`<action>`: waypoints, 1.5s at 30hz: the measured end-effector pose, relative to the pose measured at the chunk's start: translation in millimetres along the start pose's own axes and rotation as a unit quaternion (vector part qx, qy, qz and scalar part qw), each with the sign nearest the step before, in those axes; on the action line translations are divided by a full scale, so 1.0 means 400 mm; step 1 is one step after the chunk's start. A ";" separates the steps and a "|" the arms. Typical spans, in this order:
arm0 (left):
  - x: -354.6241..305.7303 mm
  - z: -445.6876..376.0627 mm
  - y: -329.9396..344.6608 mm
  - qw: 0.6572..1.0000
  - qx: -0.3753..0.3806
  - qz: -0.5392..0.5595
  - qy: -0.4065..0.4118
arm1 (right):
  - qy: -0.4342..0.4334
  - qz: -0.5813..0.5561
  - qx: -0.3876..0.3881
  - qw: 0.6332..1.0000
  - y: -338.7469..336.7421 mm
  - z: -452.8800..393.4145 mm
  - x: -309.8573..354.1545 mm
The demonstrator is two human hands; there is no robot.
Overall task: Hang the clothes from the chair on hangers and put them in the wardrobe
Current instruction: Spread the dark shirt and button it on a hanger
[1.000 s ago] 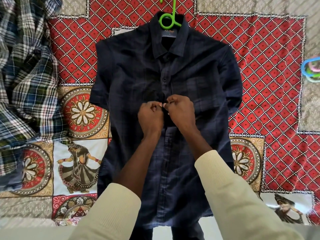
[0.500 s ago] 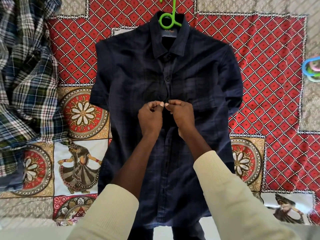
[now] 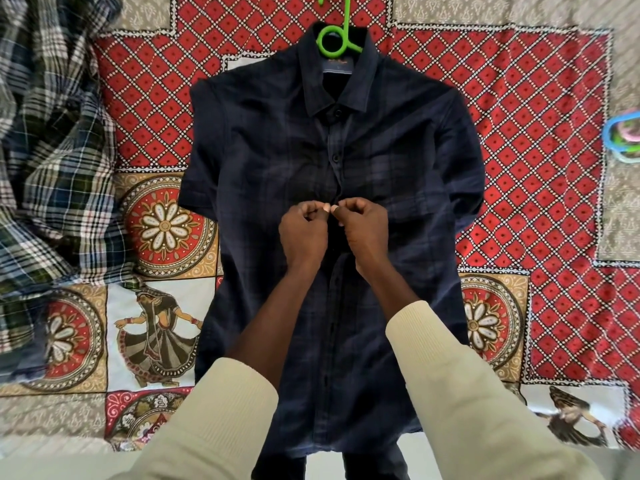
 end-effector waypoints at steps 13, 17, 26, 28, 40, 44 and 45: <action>0.008 -0.004 -0.003 0.998 0.023 0.052 -0.020 | 0.026 -0.037 -0.005 0.999 0.008 0.001 -0.024; 0.000 -0.001 -0.009 0.997 0.035 0.070 -0.013 | 0.062 -0.061 -0.015 0.996 -0.005 -0.003 -0.025; -0.025 -0.006 -0.001 0.994 0.081 0.065 -0.025 | 0.066 -0.078 0.000 0.995 -0.015 -0.011 -0.021; -0.031 -0.005 -0.002 0.994 0.087 0.058 -0.026 | 0.045 -0.064 0.005 0.997 -0.011 -0.009 -0.011; -0.030 -0.032 0.006 0.991 0.112 0.045 -0.057 | -0.125 0.178 -0.021 0.976 0.014 -0.019 0.016; -0.018 -0.037 0.015 0.992 0.119 0.012 -0.028 | -0.133 0.197 0.009 0.971 0.008 -0.031 0.023; -0.017 -0.038 0.015 0.992 0.123 0.006 -0.018 | -0.132 0.194 0.017 0.972 0.007 -0.031 0.025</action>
Point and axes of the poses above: each hand's wrist, its own z-axis away from the middle knuckle, its own y-axis out of the palm, x = y × z, the point moved 8 cm from there along -z, towards the middle knuckle, and after that the axes turned 5 degrees about -z, right-handed, at the moved point
